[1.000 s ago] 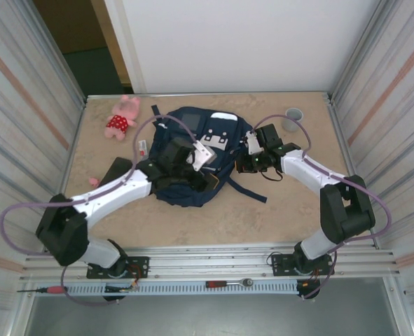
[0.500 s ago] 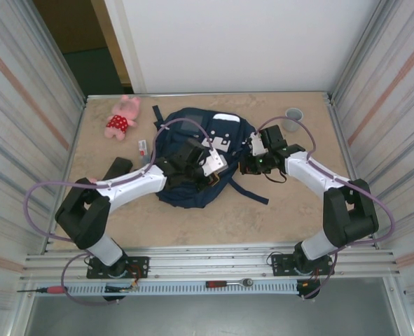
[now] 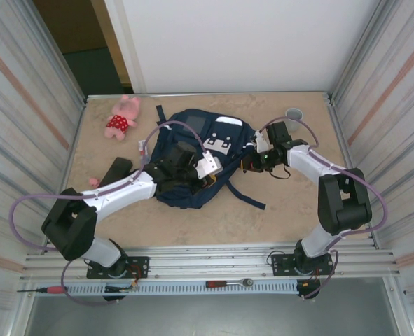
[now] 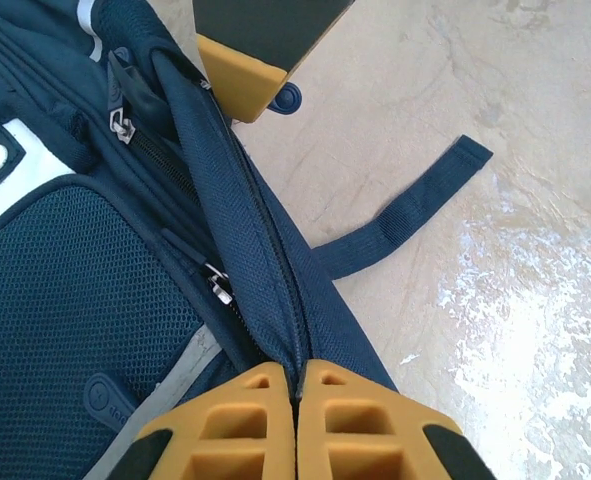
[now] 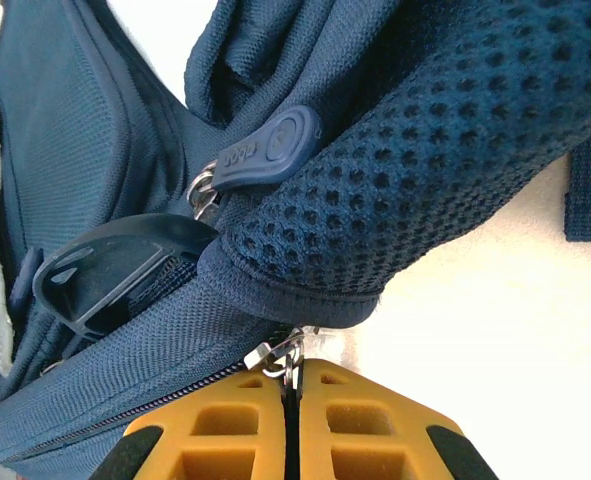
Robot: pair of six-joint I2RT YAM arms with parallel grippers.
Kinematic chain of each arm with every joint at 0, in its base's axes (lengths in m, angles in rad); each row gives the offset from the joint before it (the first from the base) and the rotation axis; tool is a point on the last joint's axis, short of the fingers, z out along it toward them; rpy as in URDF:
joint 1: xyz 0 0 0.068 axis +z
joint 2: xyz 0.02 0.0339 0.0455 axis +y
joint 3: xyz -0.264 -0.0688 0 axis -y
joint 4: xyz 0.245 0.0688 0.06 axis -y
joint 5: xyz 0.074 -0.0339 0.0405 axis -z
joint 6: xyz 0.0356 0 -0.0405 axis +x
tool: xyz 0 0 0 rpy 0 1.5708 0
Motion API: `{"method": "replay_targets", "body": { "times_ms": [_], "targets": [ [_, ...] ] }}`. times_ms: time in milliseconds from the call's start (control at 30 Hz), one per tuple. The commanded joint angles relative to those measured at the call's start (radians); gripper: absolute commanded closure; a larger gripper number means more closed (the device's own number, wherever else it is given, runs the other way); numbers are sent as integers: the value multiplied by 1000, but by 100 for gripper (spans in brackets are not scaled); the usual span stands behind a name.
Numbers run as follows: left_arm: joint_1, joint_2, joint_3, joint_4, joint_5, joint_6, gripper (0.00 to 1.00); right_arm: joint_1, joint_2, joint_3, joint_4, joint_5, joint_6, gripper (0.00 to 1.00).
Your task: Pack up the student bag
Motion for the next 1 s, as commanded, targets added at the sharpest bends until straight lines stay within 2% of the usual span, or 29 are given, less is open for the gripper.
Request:
{"method": "replay_targets", "body": {
  "times_ms": [0,67,100,133,200,233,433,600,800,967],
  "targets": [
    [12,-37,18,-68,40,-53,96,-64,-32,24,65,133,4,94],
    [12,-27,41,-64,28,-109,73,-63,-68,1,50,125,8,76],
    [18,-28,50,-54,20,-148,58,-63,-95,-11,38,125,10,63],
    [27,-36,56,-45,15,-190,49,-64,-122,-23,14,123,12,52],
    [63,-56,65,-34,17,-286,38,-62,-178,-43,-32,128,26,38],
    [90,-70,67,-36,24,-333,35,-61,-211,-51,-58,136,42,36],
    [290,-126,48,-71,27,-554,31,33,-365,-67,-175,215,220,36],
    [439,-55,47,-186,4,-632,30,188,-370,-127,-92,278,444,38],
    [468,33,-14,-165,-16,-652,35,300,-215,-142,44,313,528,40],
    [418,77,-69,-117,-29,-658,41,278,-114,-135,66,370,505,44]
  ]
}}
